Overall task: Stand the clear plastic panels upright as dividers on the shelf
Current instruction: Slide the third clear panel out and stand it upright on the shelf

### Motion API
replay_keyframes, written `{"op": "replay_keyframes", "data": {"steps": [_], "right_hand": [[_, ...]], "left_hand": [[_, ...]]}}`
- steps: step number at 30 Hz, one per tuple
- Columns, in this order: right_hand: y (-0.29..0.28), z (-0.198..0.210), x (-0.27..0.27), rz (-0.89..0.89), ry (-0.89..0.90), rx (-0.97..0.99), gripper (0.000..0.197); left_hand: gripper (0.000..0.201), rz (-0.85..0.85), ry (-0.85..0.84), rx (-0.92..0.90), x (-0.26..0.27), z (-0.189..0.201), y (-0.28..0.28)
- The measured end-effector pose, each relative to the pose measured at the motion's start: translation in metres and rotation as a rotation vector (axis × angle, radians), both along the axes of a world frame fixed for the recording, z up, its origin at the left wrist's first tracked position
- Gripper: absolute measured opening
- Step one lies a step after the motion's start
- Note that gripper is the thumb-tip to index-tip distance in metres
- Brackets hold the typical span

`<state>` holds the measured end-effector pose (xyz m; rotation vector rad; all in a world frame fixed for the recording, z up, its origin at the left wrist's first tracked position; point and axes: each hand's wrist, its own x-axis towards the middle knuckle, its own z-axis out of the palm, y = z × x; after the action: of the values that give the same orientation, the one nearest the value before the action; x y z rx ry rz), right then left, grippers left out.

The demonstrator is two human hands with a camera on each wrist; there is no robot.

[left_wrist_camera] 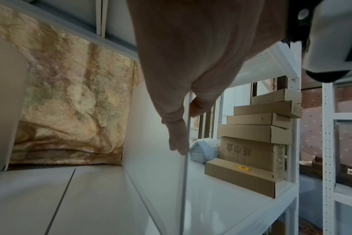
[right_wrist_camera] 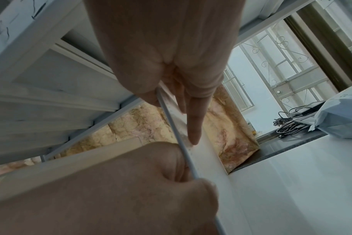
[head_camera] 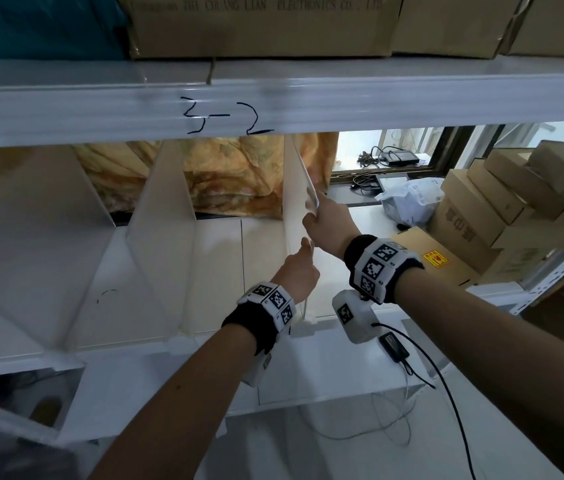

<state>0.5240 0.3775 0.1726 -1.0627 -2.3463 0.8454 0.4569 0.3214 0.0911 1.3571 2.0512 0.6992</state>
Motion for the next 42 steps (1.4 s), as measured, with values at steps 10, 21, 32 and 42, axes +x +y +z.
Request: {"op": "replay_keyframes", "data": {"steps": [10,21,32,42], "right_hand": [[0.007,0.023,-0.007,0.017,-0.050,-0.117,0.070],[0.008,0.040,-0.015,0.074,-0.144,-0.125,0.067],[0.012,0.033,-0.010,0.092,-0.149,-0.099,0.063],[0.012,0.034,-0.009,0.110,-0.172,-0.056,0.057]], "left_hand": [[0.071,0.096,-0.107,-0.095,-0.005,-0.014,0.004],[0.056,0.049,-0.200,-0.016,-0.006,0.010,0.007],[0.061,0.054,-0.209,-0.026,-0.001,0.011,0.007],[0.055,0.048,-0.191,-0.034,0.001,0.010,0.004]]}}
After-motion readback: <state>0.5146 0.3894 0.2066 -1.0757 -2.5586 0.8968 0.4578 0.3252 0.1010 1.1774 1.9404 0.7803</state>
